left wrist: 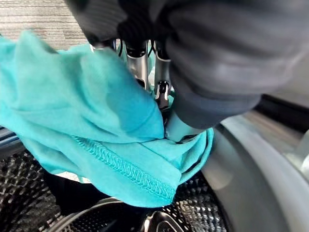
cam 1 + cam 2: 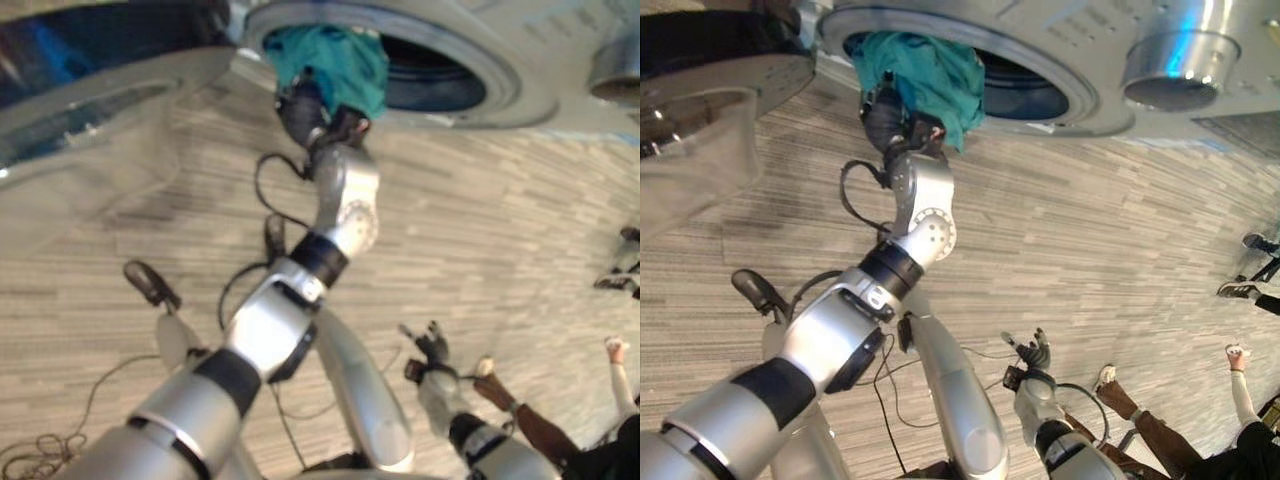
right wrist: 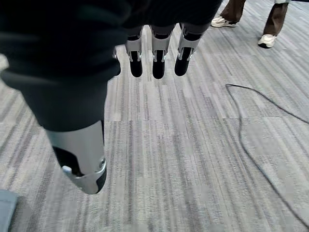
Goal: Grab the laundry basket,head to the washer,open it,put in the laundry and shut it.
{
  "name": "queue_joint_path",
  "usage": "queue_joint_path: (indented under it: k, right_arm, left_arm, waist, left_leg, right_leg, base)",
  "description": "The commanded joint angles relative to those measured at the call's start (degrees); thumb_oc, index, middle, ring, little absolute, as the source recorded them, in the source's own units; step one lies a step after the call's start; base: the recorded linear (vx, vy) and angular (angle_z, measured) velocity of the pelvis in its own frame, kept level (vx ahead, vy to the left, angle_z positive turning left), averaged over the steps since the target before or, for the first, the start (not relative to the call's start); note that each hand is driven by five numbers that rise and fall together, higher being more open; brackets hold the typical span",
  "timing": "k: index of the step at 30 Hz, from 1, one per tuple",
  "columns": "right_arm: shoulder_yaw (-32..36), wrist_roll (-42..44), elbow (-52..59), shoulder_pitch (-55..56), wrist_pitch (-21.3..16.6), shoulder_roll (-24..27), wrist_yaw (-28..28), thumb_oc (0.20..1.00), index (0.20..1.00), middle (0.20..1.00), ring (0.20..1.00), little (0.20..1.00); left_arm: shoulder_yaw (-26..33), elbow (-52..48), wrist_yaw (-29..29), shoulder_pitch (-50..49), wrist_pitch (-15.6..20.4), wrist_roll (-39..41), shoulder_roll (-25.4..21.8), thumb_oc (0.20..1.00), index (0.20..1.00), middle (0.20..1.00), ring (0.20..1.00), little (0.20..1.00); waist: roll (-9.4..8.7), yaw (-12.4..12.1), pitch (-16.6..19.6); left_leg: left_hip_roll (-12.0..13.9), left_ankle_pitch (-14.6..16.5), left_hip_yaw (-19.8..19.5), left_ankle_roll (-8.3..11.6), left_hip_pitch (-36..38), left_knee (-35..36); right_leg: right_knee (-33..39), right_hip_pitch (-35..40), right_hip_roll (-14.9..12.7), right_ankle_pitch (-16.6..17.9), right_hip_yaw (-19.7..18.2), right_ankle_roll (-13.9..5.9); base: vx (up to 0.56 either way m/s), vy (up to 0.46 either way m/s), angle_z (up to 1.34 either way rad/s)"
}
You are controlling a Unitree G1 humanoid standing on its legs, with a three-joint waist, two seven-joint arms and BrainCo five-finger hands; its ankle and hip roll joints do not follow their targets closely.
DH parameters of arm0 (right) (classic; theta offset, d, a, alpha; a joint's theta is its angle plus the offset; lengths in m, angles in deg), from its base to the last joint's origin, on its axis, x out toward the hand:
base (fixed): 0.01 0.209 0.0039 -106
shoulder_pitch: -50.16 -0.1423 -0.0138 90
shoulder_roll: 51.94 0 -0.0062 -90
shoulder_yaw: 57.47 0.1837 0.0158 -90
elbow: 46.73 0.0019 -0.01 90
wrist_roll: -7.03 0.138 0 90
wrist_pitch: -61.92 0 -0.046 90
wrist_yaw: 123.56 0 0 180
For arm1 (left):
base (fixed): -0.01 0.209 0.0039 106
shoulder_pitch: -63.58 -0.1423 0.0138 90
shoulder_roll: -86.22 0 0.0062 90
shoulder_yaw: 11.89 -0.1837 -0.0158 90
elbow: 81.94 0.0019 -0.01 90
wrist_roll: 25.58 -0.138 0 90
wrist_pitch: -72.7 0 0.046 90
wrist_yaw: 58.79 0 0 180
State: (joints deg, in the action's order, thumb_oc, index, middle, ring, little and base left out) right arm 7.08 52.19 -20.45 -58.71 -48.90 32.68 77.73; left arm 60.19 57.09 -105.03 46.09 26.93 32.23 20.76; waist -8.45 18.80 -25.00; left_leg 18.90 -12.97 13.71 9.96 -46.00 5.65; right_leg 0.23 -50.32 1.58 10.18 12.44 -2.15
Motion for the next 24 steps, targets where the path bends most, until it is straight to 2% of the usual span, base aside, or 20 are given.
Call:
queue_joint_path:
  k: [1,6,9,11,13,14,15,16,18,20,21,23,24]
  right_arm:
    - [0.6,3.1,1.4,-1.0,-0.7,1.1,3.0,1.000,1.000,1.000,1.000,1.000]
    - [1.7,2.2,-0.4,-1.5,-0.5,0.8,3.7,1.000,1.000,1.000,1.000,1.000]
    - [2.7,0.1,-1.2,-0.6,0.0,1.5,3.6,1.000,1.000,1.000,1.000,1.000]
    - [3.4,-1.2,-1.2,0.3,-0.2,2.3,3.5,1.000,1.000,1.000,1.000,1.000]
    - [3.6,-2.0,-1.4,1.6,-0.3,2.5,3.7,1.000,1.000,1.000,1.000,1.000]
    - [3.6,-2.0,-1.3,1.6,-0.3,2.5,3.7,1.000,1.000,1.000,1.000,1.000]
    - [3.2,-2.9,-1.2,1.5,-0.2,2.4,3.7,1.000,1.000,1.000,1.000,1.000]
    - [3.0,-3.3,-1.3,1.3,-0.4,2.2,3.9,1.000,1.000,1.000,1.000,1.000]
    - [2.0,-4.5,-0.9,1.8,-0.4,0.2,3.5,1.000,1.000,1.000,1.000,1.000]
    - [1.8,-4.9,-0.5,2.6,-0.6,-0.5,2.9,1.000,1.000,1.000,1.000,1.000]
    - [1.5,-4.1,0.0,2.3,-1.2,-0.9,2.3,1.000,1.000,1.000,1.000,1.000]
    - [0.7,-1.2,1.9,1.5,-2.2,-0.9,0.9,1.000,1.000,1.000,1.000,1.000]
    - [0.1,-0.4,2.5,0.7,-2.6,-1.0,0.4,1.000,1.000,1.000,1.000,1.000]
  left_arm:
    - [0.2,2.9,-5.4,9.8,0.7,-9.3,16.5,0.200,0.200,0.200,0.200,0.200]
    - [0.8,2.2,-8.8,14.7,1.1,-13.0,15.9,0.200,0.200,0.200,0.200,0.200]
    - [0.1,0.3,-8.5,18.6,0.0,-15.4,14.9,0.200,0.200,0.200,0.200,0.200]
    - [-0.9,-0.4,-9.9,19.2,-0.7,-18.4,14.1,0.200,0.200,0.200,0.200,0.200]
    - [-0.8,-1.3,-10.4,19.3,-0.1,-19.0,14.0,0.200,0.200,0.200,0.200,0.200]
    - [-0.8,-1.3,-10.5,19.3,-0.1,-19.0,14.0,0.200,0.200,0.200,0.200,0.200]
    - [-0.5,-1.1,-11.2,19.6,0.1,-19.8,13.1,0.200,0.200,0.200,0.200,0.200]
    - [-0.3,-0.7,-12.7,19.9,-0.2,-21.1,12.4,0.200,0.200,0.200,0.200,0.200]
    - [2.0,1.4,-17.9,18.4,0.6,-24.1,8.2,0.200,0.200,0.200,0.200,0.200]
    - [4.1,1.9,-19.3,17.7,1.6,-24.3,6.4,0.200,0.200,0.200,0.200,0.200]
    - [5.9,2.1,-19.0,16.6,2.8,-23.0,4.3,0.200,0.200,0.200,0.200,0.200]
    - [7.4,1.3,-15.4,16.0,4.0,-18.9,2.1,0.200,0.200,0.200,0.200,0.200]
    - [7.8,1.2,-13.7,16.4,4.1,-17.3,1.8,0.200,0.200,0.200,0.200,0.200]
  waist:
    - [-0.35,2.1,-4.1]
    - [-1.09,2.9,-3.5]
    - [-1.94,3.7,-2.7]
    - [-2.51,4.0,-2.6]
    - [-3.02,4.0,-2.5]
    - [-2.93,4.1,-2.5]
    - [-3.07,3.6,-2.1]
    - [-2.84,3.5,-2.0]
    - [-1.63,3.4,-1.1]
    - [-1.45,3.8,-0.5]
    - [-1.57,4.0,0.0]
    - [-1.97,3.4,0.6]
    - [-1.93,3.2,0.8]
  left_leg:
    - [7.1,4.8,3.1,3.13,8.4,-0.7]
    - [7.8,5.1,5.5,2.82,10.2,-0.7]
    - [7.6,6.6,6.6,1.61,12.0,-2.0]
    - [7.1,10.5,4.2,0.35,10.9,-6.9]
    - [7.0,11.8,1.0,-0.43,9.1,-10.0]
    - [7.1,12.0,0.8,-0.43,8.8,-10.4]
    - [7.3,13.2,-2.6,-0.84,7.6,-12.5]
    - [7.5,13.5,-4.4,-0.99,6.8,-13.2]
    - [10.9,12.9,-4.5,-0.07,6.6,-13.9]
    - [11.9,13.8,-4.4,-0.42,6.4,-15.8]
    - [12.7,16.7,-5.3,-1.50,4.6,-21.0]
    - [13.6,21.4,-10.5,-3.77,-2.8,-32.2]
    - [13.5,22.4,-11.9,-4.05,-4.1,-33.7]
  right_leg:
    - [-13.8,-7.3,-0.7,-9.2,2.2,-5.93]
    - [-16.2,-9.2,-0.4,-9.3,1.5,-6.42]
    - [-18.0,-9.8,0.1,-9.8,0.5,-6.22]
    - [-19.1,-10.2,0.6,-10.4,-1.1,-5.84]
    - [-20.8,-10.5,1.1,-11.1,-1.5,-5.29]
    - [-21.0,-10.6,1.0,-11.2,-1.4,-5.26]
    - [-22.6,-10.9,1.4,-11.9,-1.6,-5.10]
    - [-23.9,-11.4,1.2,-12.5,-1.5,-5.14]
    - [-29.0,-13.7,0.8,-15.4,-1.3,-5.30]
    - [-31.8,-15.0,1.0,-16.6,-1.3,-4.74]
    - [-33.7,-15.8,1.0,-17.2,-1.8,-4.46]
    - [-36.8,-16.6,0.9,-18.8,-1.5,-2.74]
    - [-37.0,-16.5,0.9,-19.1,-1.3,-2.55]
  base:
    - [0.00,0.000,0.00]
    - [0.00,0.022,-0.06]
    - [0.01,0.021,-0.24]
    - [0.00,0.015,-0.30]
    - [0.00,-0.060,-0.27]
    - [0.00,-0.032,-0.26]
    - [0.01,-0.019,-0.21]
    - [0.03,-0.041,-0.23]
    - [0.06,-0.055,-0.20]
    - [0.04,-0.008,0.08]
    - [0.02,-0.006,0.23]
    - [-0.01,-0.070,0.07]
    - [-0.02,-0.100,0.02]
